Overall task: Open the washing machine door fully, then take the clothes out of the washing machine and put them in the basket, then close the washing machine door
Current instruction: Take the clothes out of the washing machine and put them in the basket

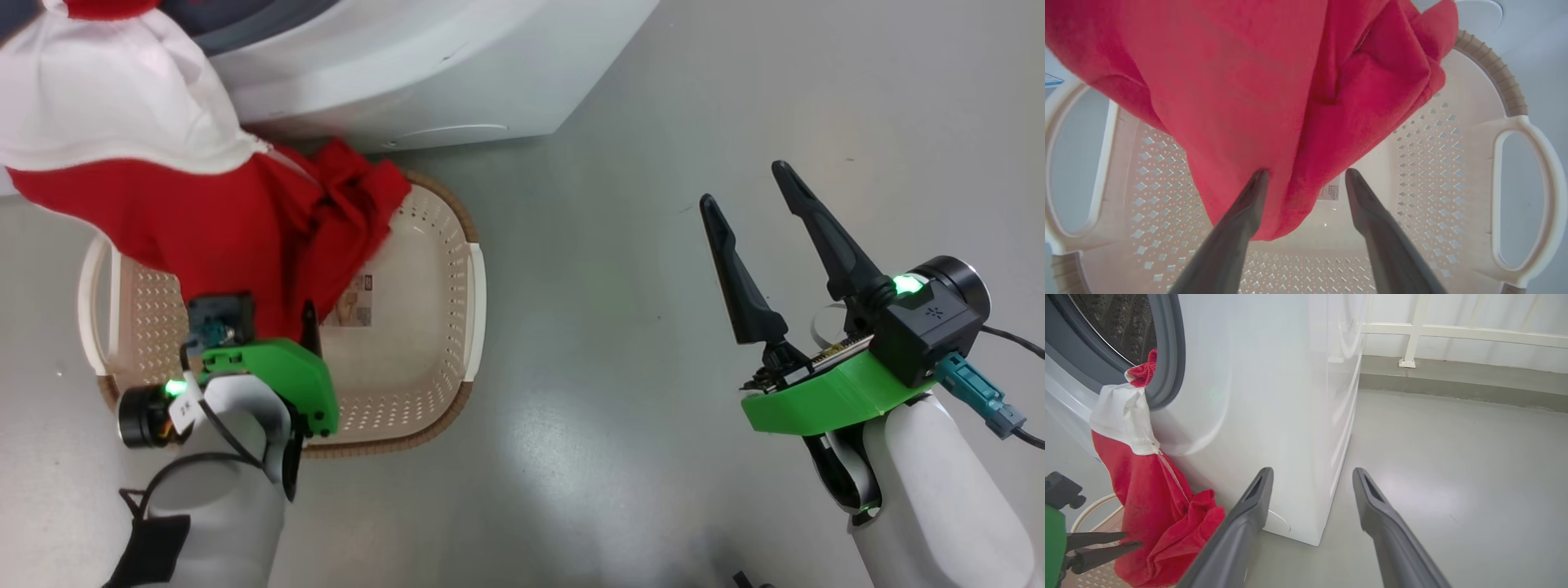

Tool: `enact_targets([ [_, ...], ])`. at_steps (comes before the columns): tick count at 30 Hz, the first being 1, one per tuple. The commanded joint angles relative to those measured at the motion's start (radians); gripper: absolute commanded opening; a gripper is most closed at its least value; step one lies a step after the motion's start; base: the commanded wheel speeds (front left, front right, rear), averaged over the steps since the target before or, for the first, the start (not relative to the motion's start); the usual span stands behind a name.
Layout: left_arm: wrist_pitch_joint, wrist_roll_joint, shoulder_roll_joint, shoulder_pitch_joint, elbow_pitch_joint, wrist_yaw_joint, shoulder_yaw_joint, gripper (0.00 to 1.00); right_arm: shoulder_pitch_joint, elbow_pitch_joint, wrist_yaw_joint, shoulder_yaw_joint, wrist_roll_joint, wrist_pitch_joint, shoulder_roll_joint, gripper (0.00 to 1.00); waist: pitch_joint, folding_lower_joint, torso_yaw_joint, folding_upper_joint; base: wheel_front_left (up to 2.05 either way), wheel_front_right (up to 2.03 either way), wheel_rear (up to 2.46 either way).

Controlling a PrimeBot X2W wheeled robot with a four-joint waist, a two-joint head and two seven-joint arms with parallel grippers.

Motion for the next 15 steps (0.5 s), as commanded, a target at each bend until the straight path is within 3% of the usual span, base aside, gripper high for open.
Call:
enact_targets([
  [1,-0.013,-0.006,0.024,0.0,-0.009,0.003,0.012,1.0,0.002,-0.022,0.005,0.013,0.003,-0.006,-0.005,1.0,0.0,0.0,0.005,0.0,0.0,0.0,0.0],
  [8,-0.021,-0.01,0.021,-0.006,-0.05,0.008,0.011,1.0,0.004,-0.019,0.005,0.008,0.001,-0.006,-0.006,1.0,-0.013,0.0,0.02,0.0,0.0,0.0,0.0],
  [15,-0.022,0.004,0.034,0.029,-0.198,0.017,0.027,1.0,0.014,-0.021,0.005,0.0,-0.003,-0.006,-0.009,1.0,-0.032,0.0,0.044,0.0,0.0,0.0,0.0],
])
